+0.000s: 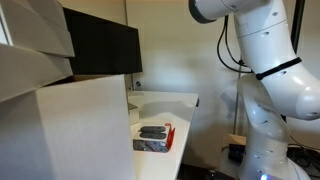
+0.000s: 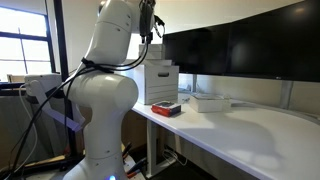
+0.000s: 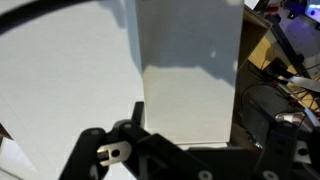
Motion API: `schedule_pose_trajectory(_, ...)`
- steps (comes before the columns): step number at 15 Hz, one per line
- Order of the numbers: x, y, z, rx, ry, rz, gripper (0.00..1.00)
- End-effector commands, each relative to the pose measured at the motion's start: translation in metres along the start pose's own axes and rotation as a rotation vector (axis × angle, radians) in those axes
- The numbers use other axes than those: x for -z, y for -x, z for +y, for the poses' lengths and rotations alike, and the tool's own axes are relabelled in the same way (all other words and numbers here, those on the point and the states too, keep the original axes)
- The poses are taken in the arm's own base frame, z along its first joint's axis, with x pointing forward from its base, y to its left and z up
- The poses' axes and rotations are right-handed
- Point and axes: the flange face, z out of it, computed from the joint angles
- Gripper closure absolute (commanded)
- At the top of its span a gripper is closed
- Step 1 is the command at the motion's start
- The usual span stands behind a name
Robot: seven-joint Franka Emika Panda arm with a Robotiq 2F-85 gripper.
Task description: Pick up the two box and put them on the table
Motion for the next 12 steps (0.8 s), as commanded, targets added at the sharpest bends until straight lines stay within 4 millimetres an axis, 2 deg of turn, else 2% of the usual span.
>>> schedule_pose_trajectory(1, 0.0005, -0.0027, -0.0018, 0.000, 0.026, -0.021, 0.00)
schedule_pose_trajectory(12, -0.0089, -0.0056, -0.0047, 0.011, -0.007, -0.024, 0.00)
